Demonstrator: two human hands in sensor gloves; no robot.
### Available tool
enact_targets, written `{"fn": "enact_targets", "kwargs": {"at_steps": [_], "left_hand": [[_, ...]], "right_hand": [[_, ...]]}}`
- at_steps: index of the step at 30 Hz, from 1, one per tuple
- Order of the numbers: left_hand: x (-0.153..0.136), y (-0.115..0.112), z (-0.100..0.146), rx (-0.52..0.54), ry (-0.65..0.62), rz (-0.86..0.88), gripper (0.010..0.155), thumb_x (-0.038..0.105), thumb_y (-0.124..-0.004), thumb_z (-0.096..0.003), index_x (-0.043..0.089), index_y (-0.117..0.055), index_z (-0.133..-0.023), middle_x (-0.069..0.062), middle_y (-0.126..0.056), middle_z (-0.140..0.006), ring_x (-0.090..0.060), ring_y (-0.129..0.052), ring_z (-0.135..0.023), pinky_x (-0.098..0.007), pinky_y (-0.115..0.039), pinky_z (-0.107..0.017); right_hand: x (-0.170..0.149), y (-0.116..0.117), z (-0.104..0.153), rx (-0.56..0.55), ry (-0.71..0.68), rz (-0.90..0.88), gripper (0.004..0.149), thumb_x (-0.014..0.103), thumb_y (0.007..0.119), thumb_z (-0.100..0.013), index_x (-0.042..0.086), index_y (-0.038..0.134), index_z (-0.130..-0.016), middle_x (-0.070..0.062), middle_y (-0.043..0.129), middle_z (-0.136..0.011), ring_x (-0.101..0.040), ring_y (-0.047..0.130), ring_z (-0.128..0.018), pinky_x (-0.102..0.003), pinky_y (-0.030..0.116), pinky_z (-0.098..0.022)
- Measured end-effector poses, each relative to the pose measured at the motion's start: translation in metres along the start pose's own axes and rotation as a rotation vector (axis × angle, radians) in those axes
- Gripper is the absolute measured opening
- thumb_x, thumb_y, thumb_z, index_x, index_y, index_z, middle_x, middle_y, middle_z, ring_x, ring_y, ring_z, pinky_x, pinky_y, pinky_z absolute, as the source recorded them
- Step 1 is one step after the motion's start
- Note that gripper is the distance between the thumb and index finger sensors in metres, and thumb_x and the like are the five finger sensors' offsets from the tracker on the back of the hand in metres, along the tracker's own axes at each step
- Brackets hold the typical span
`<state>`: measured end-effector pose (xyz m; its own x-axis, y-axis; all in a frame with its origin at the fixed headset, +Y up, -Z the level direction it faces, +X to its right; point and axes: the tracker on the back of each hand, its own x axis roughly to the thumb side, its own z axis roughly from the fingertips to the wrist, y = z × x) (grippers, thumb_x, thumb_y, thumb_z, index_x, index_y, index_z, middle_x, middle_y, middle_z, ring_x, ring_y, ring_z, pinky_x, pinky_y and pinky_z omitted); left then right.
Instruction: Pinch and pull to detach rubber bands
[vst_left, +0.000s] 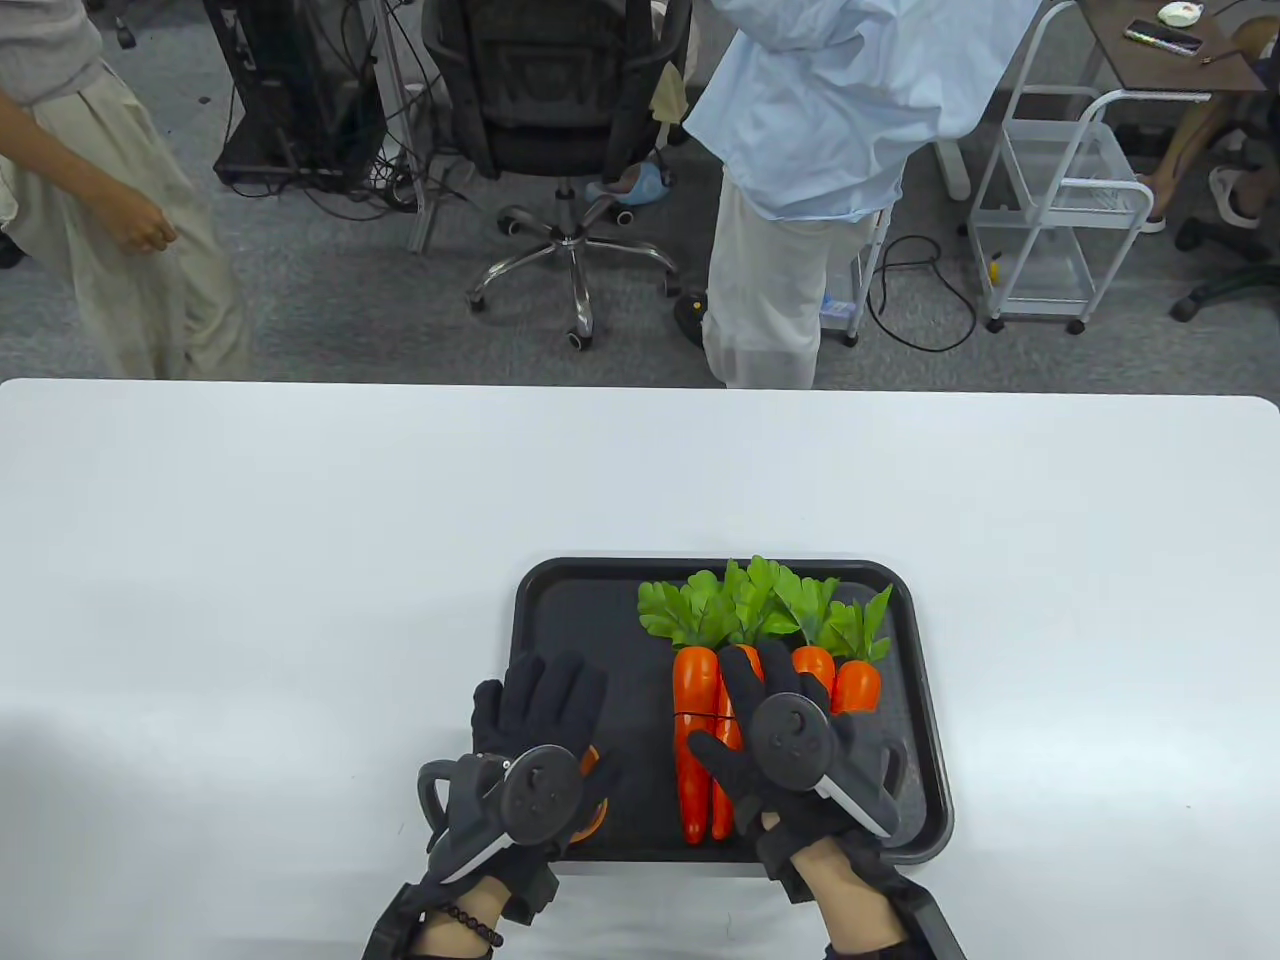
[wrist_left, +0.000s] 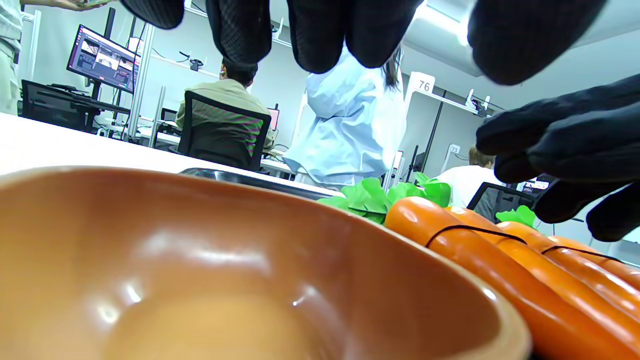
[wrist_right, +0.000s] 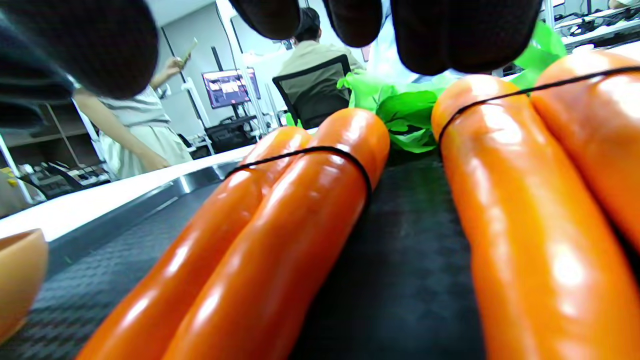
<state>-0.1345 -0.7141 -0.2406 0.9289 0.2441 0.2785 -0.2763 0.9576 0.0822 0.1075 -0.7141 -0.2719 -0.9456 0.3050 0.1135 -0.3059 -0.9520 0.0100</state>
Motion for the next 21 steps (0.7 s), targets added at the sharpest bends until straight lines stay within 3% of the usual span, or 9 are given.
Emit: {"fn": "enact_targets", "kwargs": {"at_steps": [21], "left_hand": [[-0.005,0.005,0.002,0.028,0.001,0.026,0.073,0.064,-0.066,-0.0488,0.029,-0.056,-0.112,-0.008,-0.057,-0.127,-0.050,-0.058,-0.112,-0.073,-0.049,-0.075]], "right_hand": [[0.040,0.030,-0.044,0.201,0.173,0.325,0.085,0.067,0.082,-0.044,0.027,0.048,-0.111,-0.025,0.045,-0.112,-0.056,0.086,-0.072,-0.052,0.081,-0.045]]}}
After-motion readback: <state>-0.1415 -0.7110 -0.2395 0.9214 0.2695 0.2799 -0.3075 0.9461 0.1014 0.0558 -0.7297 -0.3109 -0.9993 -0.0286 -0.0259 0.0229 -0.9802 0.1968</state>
